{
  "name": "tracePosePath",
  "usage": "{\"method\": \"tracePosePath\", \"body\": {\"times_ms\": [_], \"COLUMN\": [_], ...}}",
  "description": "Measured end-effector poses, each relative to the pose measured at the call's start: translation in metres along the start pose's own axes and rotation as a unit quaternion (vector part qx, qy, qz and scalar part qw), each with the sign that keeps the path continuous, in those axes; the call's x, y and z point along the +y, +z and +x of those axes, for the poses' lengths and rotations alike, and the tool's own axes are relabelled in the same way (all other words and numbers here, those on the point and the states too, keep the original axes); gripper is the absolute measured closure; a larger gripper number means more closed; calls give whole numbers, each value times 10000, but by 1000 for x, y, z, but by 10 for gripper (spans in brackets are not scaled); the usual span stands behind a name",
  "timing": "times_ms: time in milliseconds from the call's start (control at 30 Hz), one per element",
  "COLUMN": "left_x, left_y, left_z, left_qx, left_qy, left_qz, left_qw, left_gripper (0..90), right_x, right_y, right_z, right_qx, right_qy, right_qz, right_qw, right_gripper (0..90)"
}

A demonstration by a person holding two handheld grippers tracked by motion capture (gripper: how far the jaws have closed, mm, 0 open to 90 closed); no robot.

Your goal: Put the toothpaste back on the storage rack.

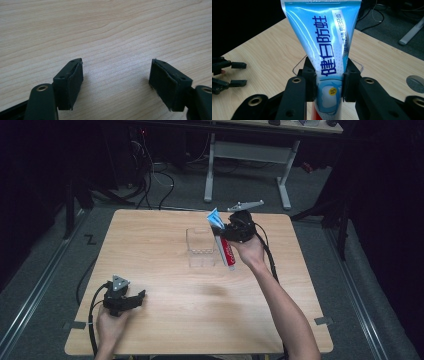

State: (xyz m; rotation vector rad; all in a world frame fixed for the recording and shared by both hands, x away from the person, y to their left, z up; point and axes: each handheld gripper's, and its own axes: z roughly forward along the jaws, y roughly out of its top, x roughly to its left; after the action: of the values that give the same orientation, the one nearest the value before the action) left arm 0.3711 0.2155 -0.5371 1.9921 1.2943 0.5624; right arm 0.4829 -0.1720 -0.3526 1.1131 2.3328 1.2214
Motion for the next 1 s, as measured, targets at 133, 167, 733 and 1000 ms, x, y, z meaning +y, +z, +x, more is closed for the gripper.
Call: {"method": "tracePosePath", "body": {"times_ms": [133, 167, 733, 1000], "left_x": [0, 0, 0, 0], "left_y": [0, 0, 0, 0], "left_z": [0, 0, 0, 0], "left_qx": [0, 0, -3, -4], "left_qy": [-1, 0, -2, 1], "left_qz": [0, 0, 0, -3], "left_qw": [10000, 10000, 10000, 10000], "left_gripper": [276, 276, 276, 275], "right_x": [0, 0, 15, 23], "right_y": [2, 2, 8, 10], "right_z": [-2, -3, -2, -2], "right_qx": [-13, -17, -44, -78], "right_qy": [42, 56, 114, 122], "right_qz": [-12, -18, -145, -209], "right_qw": [10000, 10000, 9998, 9997], "right_gripper": [703, 702, 702, 702]}}
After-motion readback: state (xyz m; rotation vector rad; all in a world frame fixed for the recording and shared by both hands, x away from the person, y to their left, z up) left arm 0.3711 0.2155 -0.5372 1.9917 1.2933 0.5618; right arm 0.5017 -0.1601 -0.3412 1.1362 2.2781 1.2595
